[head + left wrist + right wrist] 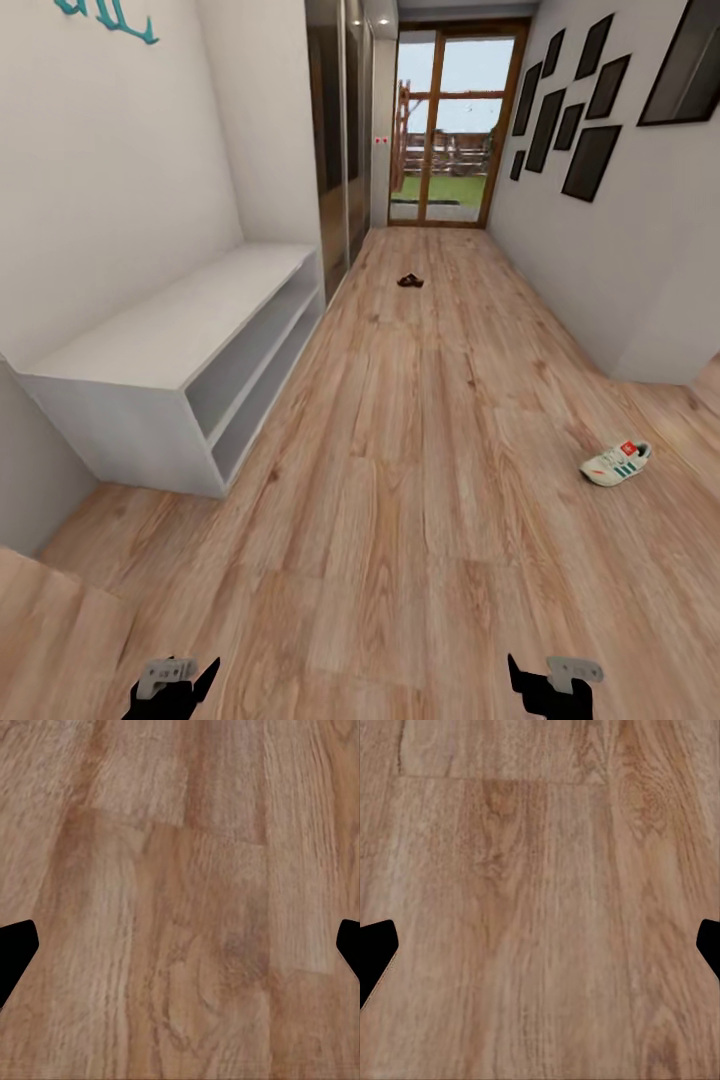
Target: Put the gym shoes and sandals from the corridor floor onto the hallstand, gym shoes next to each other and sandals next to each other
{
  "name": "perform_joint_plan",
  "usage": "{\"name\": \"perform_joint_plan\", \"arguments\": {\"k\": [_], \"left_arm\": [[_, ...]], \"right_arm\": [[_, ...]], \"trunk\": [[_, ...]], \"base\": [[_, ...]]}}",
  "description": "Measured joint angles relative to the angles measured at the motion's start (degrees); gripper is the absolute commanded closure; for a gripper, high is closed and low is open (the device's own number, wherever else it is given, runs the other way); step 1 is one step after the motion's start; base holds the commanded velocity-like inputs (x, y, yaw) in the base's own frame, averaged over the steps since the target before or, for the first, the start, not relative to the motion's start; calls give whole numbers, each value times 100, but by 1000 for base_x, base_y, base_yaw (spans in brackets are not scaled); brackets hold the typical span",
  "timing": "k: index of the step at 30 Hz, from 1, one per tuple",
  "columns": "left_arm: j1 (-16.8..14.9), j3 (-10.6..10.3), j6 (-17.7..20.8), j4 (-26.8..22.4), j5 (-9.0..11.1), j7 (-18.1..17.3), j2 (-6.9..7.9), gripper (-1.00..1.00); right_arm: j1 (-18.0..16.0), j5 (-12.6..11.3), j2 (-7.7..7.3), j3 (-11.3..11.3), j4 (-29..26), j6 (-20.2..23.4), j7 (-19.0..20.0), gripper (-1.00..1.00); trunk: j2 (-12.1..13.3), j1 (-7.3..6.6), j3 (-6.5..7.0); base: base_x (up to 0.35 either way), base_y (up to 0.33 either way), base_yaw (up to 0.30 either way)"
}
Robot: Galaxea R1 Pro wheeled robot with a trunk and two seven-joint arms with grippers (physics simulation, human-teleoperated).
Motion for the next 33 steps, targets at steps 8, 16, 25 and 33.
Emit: {"name": "perform_joint_plan", "arguments": {"k": [8, 16, 25, 33], "left_arm": [[1, 0, 2, 0, 0, 0, -1, -100], [0, 5, 2, 2, 0, 0, 0, -100], [0, 6, 2, 2, 0, -1, 2, -100], [-3, 7, 2, 1, 0, -1, 7, -100]], "right_arm": [[0, 1, -2, 1, 20, 0, 0, -100], [0, 2, 0, 1, 39, 0, 18, -100], [1, 2, 6, 1, 36, 0, 26, -100], [1, 6, 6, 1, 36, 0, 32, -100]], "trunk": [[0, 0, 0], [0, 0, 0], [0, 0, 0], [0, 0, 0]], "base": [[339, -83, 0], [339, -86, -14], [339, -87, -199], [340, -89, -219]]}}
